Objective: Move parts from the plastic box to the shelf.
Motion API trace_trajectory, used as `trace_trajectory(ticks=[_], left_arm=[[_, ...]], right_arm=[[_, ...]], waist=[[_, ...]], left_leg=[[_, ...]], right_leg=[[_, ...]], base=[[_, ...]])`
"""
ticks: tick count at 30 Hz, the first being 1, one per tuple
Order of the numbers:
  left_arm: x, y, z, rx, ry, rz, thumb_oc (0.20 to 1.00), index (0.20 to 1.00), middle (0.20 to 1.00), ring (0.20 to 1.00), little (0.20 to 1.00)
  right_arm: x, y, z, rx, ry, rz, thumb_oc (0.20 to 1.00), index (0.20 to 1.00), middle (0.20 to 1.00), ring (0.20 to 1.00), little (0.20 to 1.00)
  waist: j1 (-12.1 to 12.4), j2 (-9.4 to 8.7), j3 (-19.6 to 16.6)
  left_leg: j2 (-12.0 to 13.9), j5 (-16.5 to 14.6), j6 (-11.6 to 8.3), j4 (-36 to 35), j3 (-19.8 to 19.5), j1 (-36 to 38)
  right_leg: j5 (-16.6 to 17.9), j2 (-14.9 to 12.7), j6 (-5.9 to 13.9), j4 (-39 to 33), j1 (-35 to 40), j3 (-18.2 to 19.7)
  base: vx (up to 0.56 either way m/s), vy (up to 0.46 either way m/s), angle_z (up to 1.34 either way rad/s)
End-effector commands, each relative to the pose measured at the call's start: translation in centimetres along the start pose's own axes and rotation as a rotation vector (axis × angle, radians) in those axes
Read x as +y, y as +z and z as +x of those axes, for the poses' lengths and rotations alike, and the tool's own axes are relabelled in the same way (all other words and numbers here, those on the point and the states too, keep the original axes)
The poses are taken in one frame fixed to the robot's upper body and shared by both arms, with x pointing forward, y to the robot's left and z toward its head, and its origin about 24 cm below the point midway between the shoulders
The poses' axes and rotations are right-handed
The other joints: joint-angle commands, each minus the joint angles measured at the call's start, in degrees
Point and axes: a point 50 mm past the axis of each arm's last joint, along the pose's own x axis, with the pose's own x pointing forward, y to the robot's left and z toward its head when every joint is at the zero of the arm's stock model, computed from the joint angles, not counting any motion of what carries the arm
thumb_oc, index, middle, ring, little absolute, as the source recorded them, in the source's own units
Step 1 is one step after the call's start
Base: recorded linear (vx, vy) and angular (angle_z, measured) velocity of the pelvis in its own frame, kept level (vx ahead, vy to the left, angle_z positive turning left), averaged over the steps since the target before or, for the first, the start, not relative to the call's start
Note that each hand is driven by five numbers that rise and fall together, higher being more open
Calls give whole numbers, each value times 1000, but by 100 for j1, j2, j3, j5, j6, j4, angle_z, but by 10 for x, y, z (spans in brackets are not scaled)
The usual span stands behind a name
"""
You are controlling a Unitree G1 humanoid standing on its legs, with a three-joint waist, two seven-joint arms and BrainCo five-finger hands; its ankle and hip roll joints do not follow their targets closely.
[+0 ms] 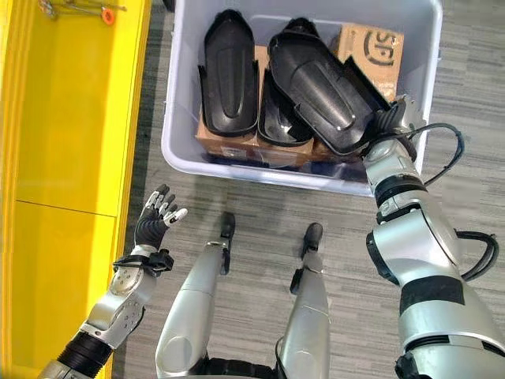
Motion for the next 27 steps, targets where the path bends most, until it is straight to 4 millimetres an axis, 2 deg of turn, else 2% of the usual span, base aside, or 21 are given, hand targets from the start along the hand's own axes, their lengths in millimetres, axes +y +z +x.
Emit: trace_trajectory(ticks=[1,8,11,18,27], left_arm=[[1,11,-1,-55,-38,23,1000,1000,1000,1000,1000],[18,12,-2,-45,17,49,1000,1000,1000,1000,1000],[26,11,-5,-30,38,54,1000,1000,1000,1000,1000],[44,1,-19,39,88,66,1000,1000,1000,1000,1000],[63,-19,-44,159,154,81,1000,1000,1000,1000,1000]], right_arm=[[-13,14,3,-83,-51,108,200,200,200,200,200],[-30,66,-11,-304,-106,367,200,200,200,200,200],[-37,78,-23,-397,-112,464,200,200,200,200,200],[-26,64,-55,-473,-32,659,200,200,200,200,200],[7,12,-107,-397,139,856,200,200,200,200,200]], waist=[[141,-139,-109],[-5,-333,-109],[-83,-399,-321],[-210,-554,-854],[-379,-641,-1492]], left_leg=[[179,356,-185,-758,12,392],[269,564,-243,-1318,12,1240],[329,692,-292,-1681,-7,1511],[559,864,-339,-2138,93,1914],[708,865,-377,-2478,232,2506]], right_leg=[[-971,-310,85,1090,406,-132],[-749,-278,144,487,1190,-123],[-674,-246,167,146,1421,-147],[-444,-211,244,-345,1754,-183],[-421,-235,337,-577,2201,-178]], base=[[1,-22,6],[6,-12,2],[53,-36,-1],[56,-39,-6],[79,-34,-8]])
